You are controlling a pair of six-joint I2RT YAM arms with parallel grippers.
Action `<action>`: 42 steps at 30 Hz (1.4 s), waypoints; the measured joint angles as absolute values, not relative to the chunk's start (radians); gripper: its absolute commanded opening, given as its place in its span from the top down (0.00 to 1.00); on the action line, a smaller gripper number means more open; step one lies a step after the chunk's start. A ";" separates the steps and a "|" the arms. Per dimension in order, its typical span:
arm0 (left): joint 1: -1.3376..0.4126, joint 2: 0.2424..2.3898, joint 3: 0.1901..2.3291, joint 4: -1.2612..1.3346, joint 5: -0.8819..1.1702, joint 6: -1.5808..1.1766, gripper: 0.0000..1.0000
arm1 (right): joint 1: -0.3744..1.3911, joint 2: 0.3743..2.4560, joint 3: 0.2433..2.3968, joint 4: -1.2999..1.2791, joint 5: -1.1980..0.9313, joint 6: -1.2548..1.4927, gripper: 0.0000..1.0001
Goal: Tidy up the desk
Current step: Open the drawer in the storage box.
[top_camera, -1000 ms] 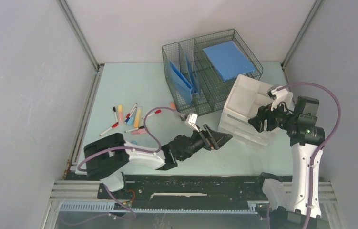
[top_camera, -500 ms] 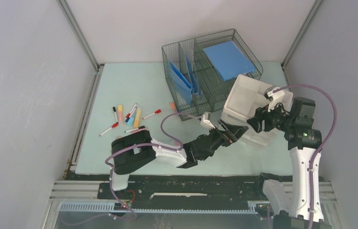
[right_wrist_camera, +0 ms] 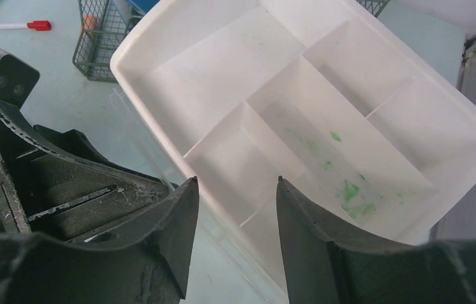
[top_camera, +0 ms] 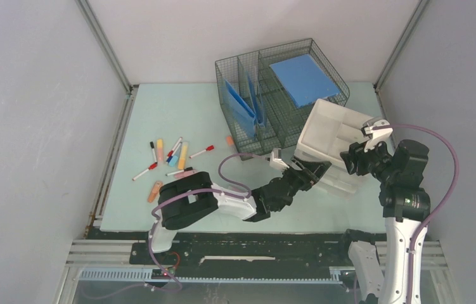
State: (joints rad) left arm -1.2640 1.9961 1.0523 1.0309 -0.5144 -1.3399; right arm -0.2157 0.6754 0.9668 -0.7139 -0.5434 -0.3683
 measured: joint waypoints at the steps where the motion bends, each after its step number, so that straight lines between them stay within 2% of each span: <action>1: -1.264 2.003 1.062 1.031 -0.518 -1.345 0.26 | -0.216 0.677 0.967 -0.713 -0.540 -0.368 0.44; 10: -1.264 2.054 1.120 0.992 -0.556 -1.405 0.27 | -0.216 0.680 0.960 -0.712 -0.524 -0.360 0.45; 25: -1.261 2.087 1.133 1.045 -0.565 -1.445 0.67 | -0.213 0.693 0.956 -0.712 -0.524 -0.360 0.45; 30: -1.267 2.069 1.097 1.068 -0.566 -1.449 0.73 | -0.212 0.696 0.956 -0.713 -0.521 -0.360 0.46; 39: -1.310 1.963 0.945 1.095 -0.603 -1.441 0.74 | -0.208 0.704 0.956 -0.713 -0.517 -0.361 0.45; 42: -1.322 1.940 0.902 1.118 -0.608 -1.439 0.74 | -0.207 0.704 0.956 -0.714 -0.523 -0.364 0.35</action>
